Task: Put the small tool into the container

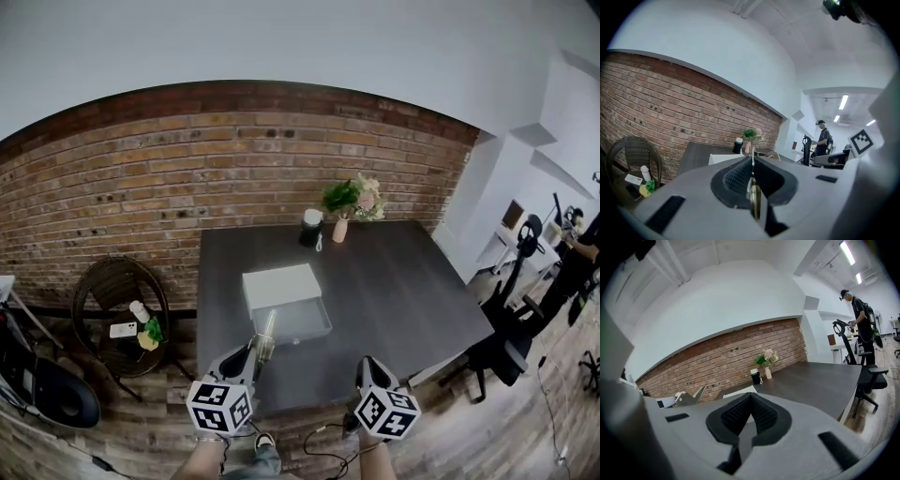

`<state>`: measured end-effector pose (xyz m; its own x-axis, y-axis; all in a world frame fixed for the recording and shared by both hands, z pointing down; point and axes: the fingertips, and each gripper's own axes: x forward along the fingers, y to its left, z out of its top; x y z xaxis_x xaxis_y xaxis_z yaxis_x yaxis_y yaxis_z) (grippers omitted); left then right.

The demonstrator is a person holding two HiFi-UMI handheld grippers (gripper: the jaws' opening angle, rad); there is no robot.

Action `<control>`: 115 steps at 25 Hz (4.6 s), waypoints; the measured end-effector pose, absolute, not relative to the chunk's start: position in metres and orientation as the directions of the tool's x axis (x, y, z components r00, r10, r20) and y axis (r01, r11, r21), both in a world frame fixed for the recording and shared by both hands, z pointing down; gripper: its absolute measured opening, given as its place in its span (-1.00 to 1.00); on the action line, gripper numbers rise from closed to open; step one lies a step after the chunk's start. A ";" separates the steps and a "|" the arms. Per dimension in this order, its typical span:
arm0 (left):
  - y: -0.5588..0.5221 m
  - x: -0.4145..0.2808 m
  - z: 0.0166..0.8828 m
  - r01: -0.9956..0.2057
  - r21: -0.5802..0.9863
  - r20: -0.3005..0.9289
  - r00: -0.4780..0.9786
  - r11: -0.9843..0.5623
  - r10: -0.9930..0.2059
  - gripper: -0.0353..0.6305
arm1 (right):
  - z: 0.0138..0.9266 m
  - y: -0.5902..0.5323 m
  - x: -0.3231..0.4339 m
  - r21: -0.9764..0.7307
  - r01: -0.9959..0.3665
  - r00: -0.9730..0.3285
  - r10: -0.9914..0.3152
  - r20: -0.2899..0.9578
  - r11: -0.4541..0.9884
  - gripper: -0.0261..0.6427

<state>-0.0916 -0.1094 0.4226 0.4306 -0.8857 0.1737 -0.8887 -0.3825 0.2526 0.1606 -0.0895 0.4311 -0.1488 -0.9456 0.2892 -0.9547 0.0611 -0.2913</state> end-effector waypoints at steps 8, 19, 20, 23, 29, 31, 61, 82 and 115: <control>-0.187 -0.086 0.414 -0.886 0.246 0.159 0.438 -0.394 -0.885 -0.85 | 0.424 -0.163 0.173 -0.286 -0.957 -0.127 -0.951 0.283 0.043 -0.92; -0.257 -0.093 0.422 -0.893 0.267 0.167 0.412 -0.361 -0.896 -0.85 | 0.428 -0.238 0.169 -0.263 -0.963 -0.148 -0.940 0.308 0.066 -0.92; -0.259 -0.094 0.424 -0.895 0.271 0.173 0.408 -0.354 -0.897 -0.85 | 0.430 -0.240 0.170 -0.264 -0.962 -0.149 -0.937 0.315 0.065 -0.92; -0.263 -0.092 0.428 -0.901 0.272 0.191 0.395 -0.338 -0.899 -0.85 | 0.437 -0.250 0.176 -0.261 -0.963 -0.160 -0.929 0.335 0.072 -0.92; -0.270 -0.081 0.424 -0.915 0.265 0.200 0.361 -0.305 -0.911 -0.85 | 0.429 -0.284 0.181 -0.260 -0.957 -0.215 -0.921 0.325 0.131 -0.92; -0.270 -0.080 0.422 -0.921 0.252 0.202 0.351 -0.298 -0.914 -0.85 | 0.427 -0.291 0.178 -0.265 -0.953 -0.233 -0.918 0.321 0.149 -0.92; -0.270 -0.078 0.452 -0.930 0.257 0.269 0.330 -0.262 -0.905 -0.85 | 0.458 -0.300 0.171 -0.287 -0.941 -0.286 -0.876 0.387 0.180 -0.92; -0.275 -0.035 0.491 -0.876 0.158 0.361 0.481 -0.456 -0.799 -0.85 | 0.519 -0.283 0.185 -0.317 -0.942 -0.257 -0.833 0.489 0.105 -0.92; -0.302 0.025 0.550 -0.418 -0.211 0.595 0.663 -0.884 -0.455 -0.85 | 0.576 -0.270 0.213 -0.334 -0.943 -0.206 -0.796 0.569 0.005 -0.92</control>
<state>0.0250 -0.3021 0.5495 0.6628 -0.4550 0.5947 -0.4177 -0.8838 -0.2106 0.2127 -0.2696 0.5762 -0.2057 -0.7959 0.5695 -0.9426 0.0047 -0.3339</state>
